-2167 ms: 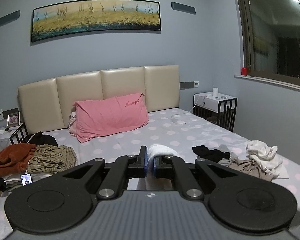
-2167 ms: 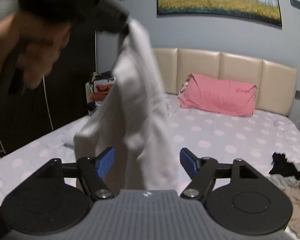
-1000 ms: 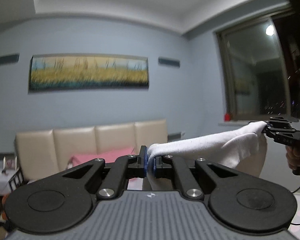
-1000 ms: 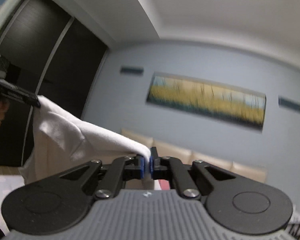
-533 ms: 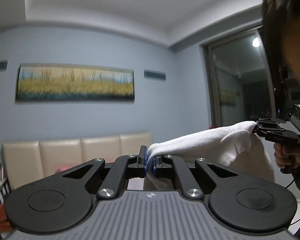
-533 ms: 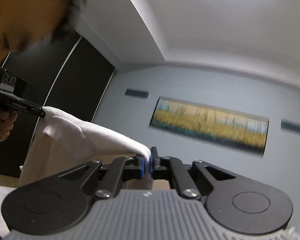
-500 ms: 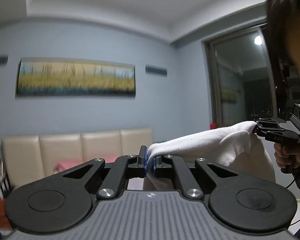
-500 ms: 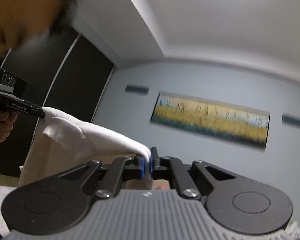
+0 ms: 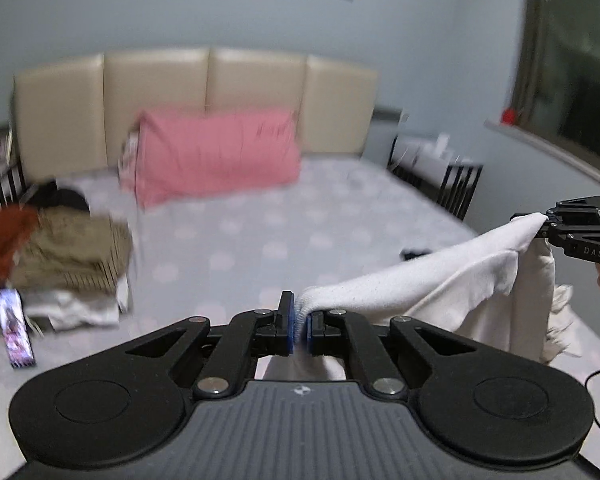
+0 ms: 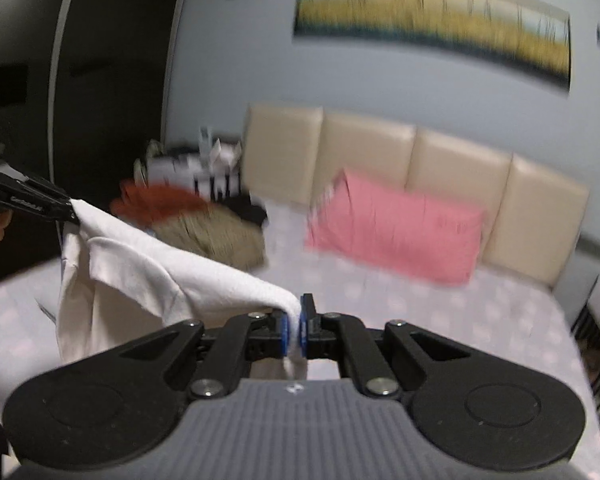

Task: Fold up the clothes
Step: 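Raise the white shirt high with both grippers, holding it spread, then lay the shirt flat on the bed and open both grippers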

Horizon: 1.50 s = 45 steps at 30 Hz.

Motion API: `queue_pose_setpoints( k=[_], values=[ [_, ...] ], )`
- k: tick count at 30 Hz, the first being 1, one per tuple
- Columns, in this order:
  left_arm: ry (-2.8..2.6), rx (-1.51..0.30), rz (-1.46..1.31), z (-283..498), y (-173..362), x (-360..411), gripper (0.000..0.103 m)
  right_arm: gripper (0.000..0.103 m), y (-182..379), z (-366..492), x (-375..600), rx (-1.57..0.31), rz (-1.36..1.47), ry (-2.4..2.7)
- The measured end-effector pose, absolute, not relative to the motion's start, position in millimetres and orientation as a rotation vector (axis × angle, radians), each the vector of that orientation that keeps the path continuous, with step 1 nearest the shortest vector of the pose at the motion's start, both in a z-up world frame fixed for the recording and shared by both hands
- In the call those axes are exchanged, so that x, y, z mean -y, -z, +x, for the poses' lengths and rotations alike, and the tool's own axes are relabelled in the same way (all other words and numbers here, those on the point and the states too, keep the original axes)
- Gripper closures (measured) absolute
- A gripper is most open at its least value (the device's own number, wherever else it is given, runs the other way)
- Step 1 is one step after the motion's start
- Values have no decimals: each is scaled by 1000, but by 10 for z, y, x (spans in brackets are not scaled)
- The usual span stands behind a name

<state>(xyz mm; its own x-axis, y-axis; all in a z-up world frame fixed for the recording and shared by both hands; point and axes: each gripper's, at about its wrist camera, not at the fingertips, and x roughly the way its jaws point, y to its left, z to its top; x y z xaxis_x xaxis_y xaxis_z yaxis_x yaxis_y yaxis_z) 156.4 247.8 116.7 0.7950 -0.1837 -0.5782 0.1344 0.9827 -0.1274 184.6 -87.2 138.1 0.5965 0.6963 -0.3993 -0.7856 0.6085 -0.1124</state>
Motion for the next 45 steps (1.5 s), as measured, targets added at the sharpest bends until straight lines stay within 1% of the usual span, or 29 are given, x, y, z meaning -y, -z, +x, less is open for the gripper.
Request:
queue_pose_setpoints(
  k=[7, 12, 18, 21, 23, 24, 25, 26, 27, 28, 32, 34, 40, 43, 45],
  values=[
    [90, -850, -126, 2691, -70, -2668, 99, 96, -369, 2962, 258, -578, -357, -787],
    [46, -952, -87, 3145, 518, -2663, 100, 96, 271, 3576, -113, -704, -397, -746],
    [-9, -1050, -56, 3467, 994, -2560, 99, 96, 937, 3964, -436, -817, -432, -737],
    [-48, -1119, -39, 3580, 1188, -2503, 96, 96, 1240, 4104, -529, -878, -420, -718],
    [-82, -1179, -6, 3662, 1277, -2464, 88, 95, 1410, 4169, -551, -920, -426, -694],
    [-96, -1198, 15, 3687, 1270, -2446, 87, 92, 1461, 4200, -537, -933, -427, -677],
    [-109, -1213, 39, 3708, 1245, -2428, 86, 83, 1507, 4230, -518, -946, -426, -658],
    [-122, -1228, 60, 3726, 1206, -2414, 84, 77, 1496, 4250, -457, -950, -410, -635],
    [-138, -1242, 73, 3736, 1136, -2403, 83, 69, 1443, 4259, -350, -952, -369, -637],
    [-155, -1249, 74, 3727, 1048, -2391, 82, 67, 1388, 4267, -242, -955, -329, -640],
    [-224, -1243, 11, 3501, 610, -2286, 82, 67, 1110, 4173, 207, -955, -268, -694],
    [-252, -1280, -2, 3316, 429, -2147, 82, 67, 980, 4098, 408, -959, -253, -734],
    [-314, -1437, -26, 2907, 66, -1660, 82, 67, 589, 3965, 851, -1078, -170, -850],
    [-338, -1452, -67, 2860, -115, -1450, 82, 67, 354, 3892, 946, -1125, -152, -901],
    [-355, -1441, -122, 2870, -200, -1371, 82, 67, 190, 3836, 939, -1128, -190, -933]
  ],
)
